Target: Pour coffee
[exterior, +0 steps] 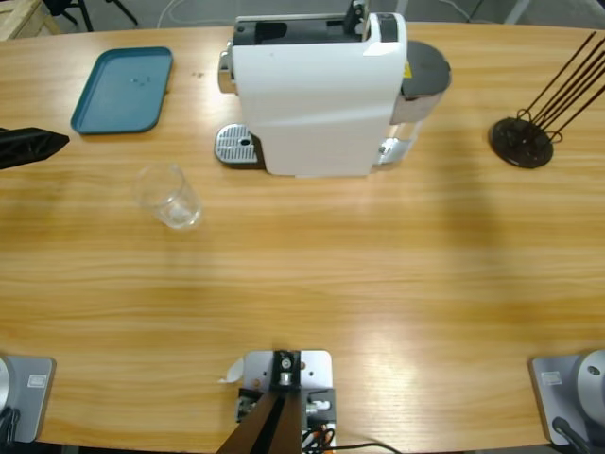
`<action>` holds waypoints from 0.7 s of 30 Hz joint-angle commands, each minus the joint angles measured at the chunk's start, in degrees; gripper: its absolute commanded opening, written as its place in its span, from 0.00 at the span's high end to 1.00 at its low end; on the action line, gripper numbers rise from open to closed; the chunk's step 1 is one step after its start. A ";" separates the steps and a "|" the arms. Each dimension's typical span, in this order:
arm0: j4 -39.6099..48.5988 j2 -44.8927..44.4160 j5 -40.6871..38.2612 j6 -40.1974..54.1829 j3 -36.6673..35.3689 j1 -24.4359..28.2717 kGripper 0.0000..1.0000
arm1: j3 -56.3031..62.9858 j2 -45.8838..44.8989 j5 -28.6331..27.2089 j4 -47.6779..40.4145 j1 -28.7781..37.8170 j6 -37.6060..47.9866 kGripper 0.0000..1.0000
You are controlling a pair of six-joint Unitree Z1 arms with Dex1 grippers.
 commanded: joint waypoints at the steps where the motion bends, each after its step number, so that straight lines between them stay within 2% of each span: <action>1: -1.11 0.26 -1.64 0.35 2.31 0.48 0.00 | 0.92 0.22 10.61 4.21 19.47 -25.76 1.00; 5: -1.66 0.38 -2.20 0.35 2.64 0.48 0.00 | 0.08 4.60 15.53 6.10 29.60 -30.13 1.00; 8: -1.94 0.58 -2.45 0.35 2.75 0.48 0.00 | -3.84 10.56 20.03 9.60 33.82 -34.62 1.00; 11: -2.08 0.75 -2.52 0.35 2.82 0.48 0.00 | -9.10 17.04 23.83 11.33 35.36 -38.20 1.00; 21: -2.10 0.96 -2.52 0.35 2.93 0.48 0.00 | -28.36 34.92 24.87 16.88 35.45 -50.24 1.00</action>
